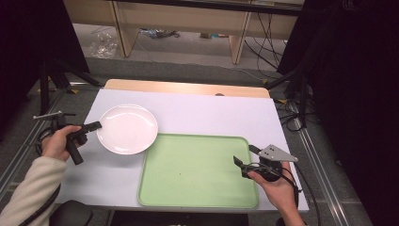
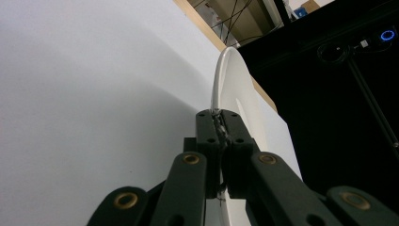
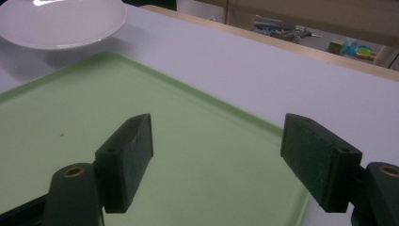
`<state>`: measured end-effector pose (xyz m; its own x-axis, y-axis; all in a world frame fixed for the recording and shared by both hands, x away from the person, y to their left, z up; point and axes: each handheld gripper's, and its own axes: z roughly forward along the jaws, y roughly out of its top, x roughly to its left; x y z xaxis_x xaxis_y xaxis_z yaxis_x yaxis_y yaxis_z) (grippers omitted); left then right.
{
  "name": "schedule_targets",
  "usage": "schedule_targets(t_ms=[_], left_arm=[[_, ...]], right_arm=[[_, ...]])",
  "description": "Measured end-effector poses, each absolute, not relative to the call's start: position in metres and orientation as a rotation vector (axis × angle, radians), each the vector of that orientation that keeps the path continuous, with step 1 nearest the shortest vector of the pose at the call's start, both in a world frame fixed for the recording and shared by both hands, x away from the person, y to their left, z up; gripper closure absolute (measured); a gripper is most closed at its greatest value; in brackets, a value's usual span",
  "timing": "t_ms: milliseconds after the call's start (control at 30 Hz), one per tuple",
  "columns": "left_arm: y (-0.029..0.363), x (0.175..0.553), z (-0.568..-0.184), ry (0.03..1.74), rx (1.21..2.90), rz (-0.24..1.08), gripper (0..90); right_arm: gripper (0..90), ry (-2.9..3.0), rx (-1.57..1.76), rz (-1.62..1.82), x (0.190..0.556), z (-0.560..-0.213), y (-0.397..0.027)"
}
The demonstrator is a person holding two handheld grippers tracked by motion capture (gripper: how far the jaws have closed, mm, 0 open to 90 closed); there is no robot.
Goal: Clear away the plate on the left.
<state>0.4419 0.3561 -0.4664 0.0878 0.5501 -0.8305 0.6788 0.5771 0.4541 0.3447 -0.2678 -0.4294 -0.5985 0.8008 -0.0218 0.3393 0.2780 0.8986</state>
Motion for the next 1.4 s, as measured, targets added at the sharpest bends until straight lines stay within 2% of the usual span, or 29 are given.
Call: schedule_targets(t_ms=[1400], left_arm=[[0.325,0.448,-0.461,1.549,1.103,-0.199,86.8]], right_arm=[[26.6,2.084,1.027,1.276,0.344,-0.428,-0.268]])
